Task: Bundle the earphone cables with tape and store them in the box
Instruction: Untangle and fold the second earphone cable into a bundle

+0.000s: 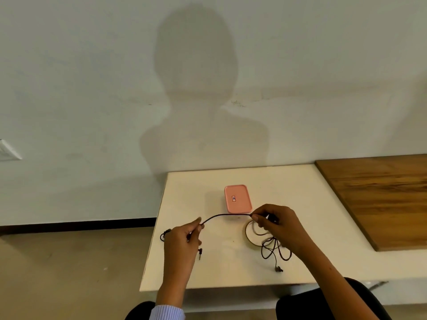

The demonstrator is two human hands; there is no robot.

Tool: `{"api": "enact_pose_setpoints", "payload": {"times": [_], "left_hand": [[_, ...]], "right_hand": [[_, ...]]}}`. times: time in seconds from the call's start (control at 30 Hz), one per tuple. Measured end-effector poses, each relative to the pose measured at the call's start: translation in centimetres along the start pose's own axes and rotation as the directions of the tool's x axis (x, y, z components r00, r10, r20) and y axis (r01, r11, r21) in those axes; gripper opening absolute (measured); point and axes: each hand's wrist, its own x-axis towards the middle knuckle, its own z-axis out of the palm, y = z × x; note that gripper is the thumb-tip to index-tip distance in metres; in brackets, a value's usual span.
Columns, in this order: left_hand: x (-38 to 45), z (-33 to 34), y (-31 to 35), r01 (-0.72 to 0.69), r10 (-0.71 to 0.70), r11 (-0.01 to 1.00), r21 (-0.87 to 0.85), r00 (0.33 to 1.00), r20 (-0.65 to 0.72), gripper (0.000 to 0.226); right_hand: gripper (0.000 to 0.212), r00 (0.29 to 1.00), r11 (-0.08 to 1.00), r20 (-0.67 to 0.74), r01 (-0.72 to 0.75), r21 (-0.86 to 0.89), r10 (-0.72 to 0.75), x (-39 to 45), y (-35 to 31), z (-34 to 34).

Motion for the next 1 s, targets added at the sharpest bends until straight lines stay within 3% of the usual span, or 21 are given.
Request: {"api": "enact_pose_setpoints", "payload": {"times": [0.1, 0.17, 0.27, 0.47, 0.73, 1.0], "left_hand": [[-0.5, 0.4, 0.3, -0.039, 0.020, 0.983, 0.178, 0.994, 0.107, 0.059], [-0.9, 0.9, 1.3, -0.130, 0.110, 0.985, 0.115, 0.980, 0.165, 0.065], [-1.1, 2.2, 2.5, -0.230, 0.232, 0.973, -0.033, 0.952, 0.201, 0.052], [-0.1, 2.0, 2.2, -0.311, 0.312, 0.949, -0.049, 0.949, 0.034, 0.018], [0.3, 0.6, 1.9, -0.170, 0.134, 0.956, -0.241, 0.978, -0.161, 0.013], [0.8, 0.0, 2.3, -0.102, -0.004, 0.901, -0.422, 0.970, -0.244, 0.016]], "right_hand": [[0.007, 0.999, 0.999, 0.029, 0.030, -0.033, -0.029, 0.0, -0.6, 0.9], [0.007, 0.996, 0.994, 0.065, 0.064, -0.094, -0.058, 0.2, -1.2, 1.9], [0.013, 0.990, 0.981, 0.105, 0.110, -0.161, -0.093, 0.4, -1.9, 3.5], [0.011, 0.985, 0.989, 0.140, 0.114, -0.091, -0.100, 0.7, -2.2, 3.1], [0.011, 0.992, 0.990, 0.102, 0.089, -0.105, -0.078, 0.9, -0.4, 0.3], [0.011, 0.998, 0.992, -0.012, 0.058, -0.111, -0.060, 1.0, 0.4, -0.6]]}}
